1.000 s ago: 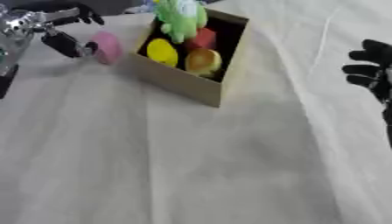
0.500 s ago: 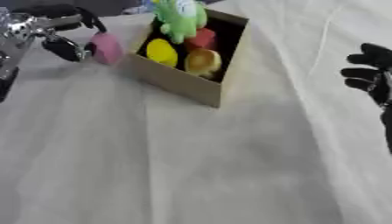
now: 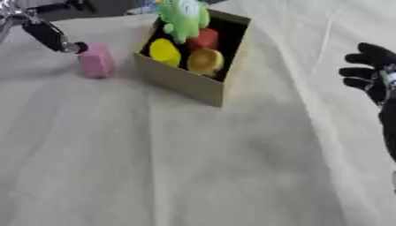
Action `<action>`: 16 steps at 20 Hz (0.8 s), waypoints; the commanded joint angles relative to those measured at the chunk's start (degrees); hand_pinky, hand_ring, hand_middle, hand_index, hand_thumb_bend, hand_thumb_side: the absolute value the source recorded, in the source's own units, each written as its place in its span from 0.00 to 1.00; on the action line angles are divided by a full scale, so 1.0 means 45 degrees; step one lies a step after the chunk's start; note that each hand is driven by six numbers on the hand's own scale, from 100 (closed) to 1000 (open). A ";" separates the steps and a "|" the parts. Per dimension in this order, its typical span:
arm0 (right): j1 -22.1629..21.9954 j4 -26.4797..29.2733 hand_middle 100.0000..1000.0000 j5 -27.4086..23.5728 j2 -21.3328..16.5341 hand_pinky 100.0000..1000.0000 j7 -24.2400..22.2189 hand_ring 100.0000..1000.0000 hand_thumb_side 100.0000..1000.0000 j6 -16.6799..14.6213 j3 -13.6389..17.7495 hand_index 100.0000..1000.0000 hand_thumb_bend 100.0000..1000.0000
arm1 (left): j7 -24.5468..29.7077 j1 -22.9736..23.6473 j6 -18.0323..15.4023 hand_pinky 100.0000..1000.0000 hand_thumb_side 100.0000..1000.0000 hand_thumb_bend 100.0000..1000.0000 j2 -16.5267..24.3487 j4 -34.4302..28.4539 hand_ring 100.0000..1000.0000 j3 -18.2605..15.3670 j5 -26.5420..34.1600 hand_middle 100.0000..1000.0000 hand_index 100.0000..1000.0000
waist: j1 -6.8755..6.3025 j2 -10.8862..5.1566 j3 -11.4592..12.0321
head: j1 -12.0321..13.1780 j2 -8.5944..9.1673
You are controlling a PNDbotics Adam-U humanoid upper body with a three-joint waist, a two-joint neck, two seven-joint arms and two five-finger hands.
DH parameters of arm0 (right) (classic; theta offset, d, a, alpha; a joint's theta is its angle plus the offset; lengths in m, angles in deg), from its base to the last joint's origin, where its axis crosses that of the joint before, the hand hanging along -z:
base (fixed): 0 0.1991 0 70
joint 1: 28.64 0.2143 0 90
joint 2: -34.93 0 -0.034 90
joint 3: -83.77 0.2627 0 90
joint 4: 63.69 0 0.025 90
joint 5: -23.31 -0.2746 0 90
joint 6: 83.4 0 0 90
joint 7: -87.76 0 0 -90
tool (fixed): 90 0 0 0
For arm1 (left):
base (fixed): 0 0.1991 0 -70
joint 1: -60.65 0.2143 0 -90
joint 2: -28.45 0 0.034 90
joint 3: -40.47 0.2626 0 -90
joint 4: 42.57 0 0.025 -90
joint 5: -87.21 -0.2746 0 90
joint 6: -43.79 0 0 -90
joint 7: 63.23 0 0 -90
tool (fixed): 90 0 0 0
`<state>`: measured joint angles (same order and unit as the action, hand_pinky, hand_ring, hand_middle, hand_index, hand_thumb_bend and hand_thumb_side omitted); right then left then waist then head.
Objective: Pick up objects on the table and place them in the box.
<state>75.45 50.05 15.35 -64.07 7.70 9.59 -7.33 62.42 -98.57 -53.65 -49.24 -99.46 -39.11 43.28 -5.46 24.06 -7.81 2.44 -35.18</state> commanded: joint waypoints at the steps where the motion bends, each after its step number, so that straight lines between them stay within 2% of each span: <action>1: 0.0068 0.0189 0.74 0.0017 -0.0204 0.78 -0.0031 0.75 0.92 0.0003 0.0102 0.82 0.00 | 0.0216 -0.0284 -0.0079 0.91 0.00 0.43 0.0386 -0.0216 0.90 0.0018 0.0180 0.85 0.87 | 0.0115 -0.0353 -0.0026 | 0.0011 0.0089; 9: 0.0067 0.0189 0.74 0.0037 -0.0148 0.78 -0.0056 0.75 0.92 0.0077 0.0085 0.82 0.00 | 0.0557 -0.0272 -0.0344 0.91 0.00 0.42 0.0279 -0.0040 0.89 0.0170 0.0227 0.84 0.87 | 0.0100 -0.0217 -0.0057 | 0.0027 0.0047; 16: -0.0083 0.0189 0.74 0.0049 -0.0177 0.78 0.0014 0.75 0.92 0.0167 0.0100 0.82 0.00 | 0.1034 -0.0107 -0.0475 0.91 0.00 0.42 0.0724 -0.0222 0.89 0.0489 0.0778 0.84 0.88 | 0.0058 -0.0360 0.0109 | -0.0146 -0.0199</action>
<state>74.87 50.05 15.36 -64.02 7.69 10.26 -7.33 66.62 -98.16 -55.70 -48.43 -99.29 -36.92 46.08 -5.50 24.14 -7.31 2.02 -35.81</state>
